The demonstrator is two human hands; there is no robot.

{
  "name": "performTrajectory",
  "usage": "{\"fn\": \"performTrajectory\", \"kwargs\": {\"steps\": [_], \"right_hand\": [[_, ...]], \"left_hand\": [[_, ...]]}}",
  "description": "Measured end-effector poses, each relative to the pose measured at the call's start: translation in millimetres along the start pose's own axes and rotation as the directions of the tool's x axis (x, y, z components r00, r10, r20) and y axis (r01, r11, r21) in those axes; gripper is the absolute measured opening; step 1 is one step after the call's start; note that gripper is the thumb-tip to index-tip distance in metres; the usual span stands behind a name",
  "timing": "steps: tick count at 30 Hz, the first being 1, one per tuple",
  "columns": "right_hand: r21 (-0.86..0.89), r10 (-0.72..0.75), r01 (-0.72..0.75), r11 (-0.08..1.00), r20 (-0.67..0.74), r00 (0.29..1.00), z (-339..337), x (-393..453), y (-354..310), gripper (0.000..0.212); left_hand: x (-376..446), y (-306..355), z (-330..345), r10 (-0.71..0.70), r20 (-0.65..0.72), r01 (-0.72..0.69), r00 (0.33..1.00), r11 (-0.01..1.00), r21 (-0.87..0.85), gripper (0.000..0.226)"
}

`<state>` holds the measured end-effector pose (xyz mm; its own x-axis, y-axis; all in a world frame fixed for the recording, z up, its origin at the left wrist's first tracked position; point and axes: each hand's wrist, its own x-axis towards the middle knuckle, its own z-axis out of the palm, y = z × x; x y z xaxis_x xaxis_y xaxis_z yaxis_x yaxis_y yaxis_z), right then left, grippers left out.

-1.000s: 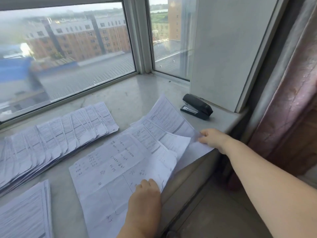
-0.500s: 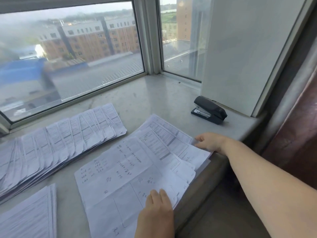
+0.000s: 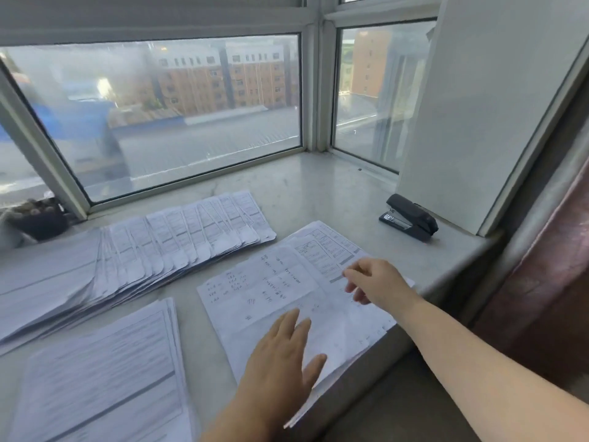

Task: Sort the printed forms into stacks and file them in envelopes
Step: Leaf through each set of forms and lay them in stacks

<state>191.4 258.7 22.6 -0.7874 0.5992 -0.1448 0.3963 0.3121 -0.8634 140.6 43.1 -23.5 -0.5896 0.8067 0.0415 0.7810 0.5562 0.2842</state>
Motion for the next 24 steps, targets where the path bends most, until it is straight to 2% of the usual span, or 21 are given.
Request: {"fn": "performTrajectory", "kwargs": {"steps": [4,8,12,15,19,24], "right_hand": [[0.071,0.001,-0.024,0.997,0.309,0.951,92,-61,-23,0.014],[0.052,0.028,-0.059,0.997,0.458,0.889,171,-112,-29,0.011],[-0.130,0.024,0.043,0.991,0.476,0.879,215,-142,-25,0.007],[-0.202,0.021,0.069,0.977,0.412,0.911,227,-152,-19,0.004],[0.026,0.158,-0.183,0.983,0.395,0.905,226,-155,-17,0.009],[0.130,0.246,-0.339,0.932,0.460,0.853,225,-154,-21,0.016]], "left_hand": [[-55,-69,-27,-0.100,-0.129,0.095,0.987,0.995,-0.039,0.052],[-124,-128,-45,-0.268,-0.181,0.244,0.946,0.959,-0.145,0.036],[-180,-151,-40,-0.299,-0.134,0.256,0.945,0.930,-0.265,0.024],[-201,-151,-28,-0.234,-0.063,0.201,0.970,0.923,-0.328,0.032],[-207,-149,-17,-0.234,-0.092,0.187,0.968,0.914,-0.359,0.033],[-209,-151,-14,-0.249,-0.099,0.180,0.963,0.874,-0.451,0.021]]}}
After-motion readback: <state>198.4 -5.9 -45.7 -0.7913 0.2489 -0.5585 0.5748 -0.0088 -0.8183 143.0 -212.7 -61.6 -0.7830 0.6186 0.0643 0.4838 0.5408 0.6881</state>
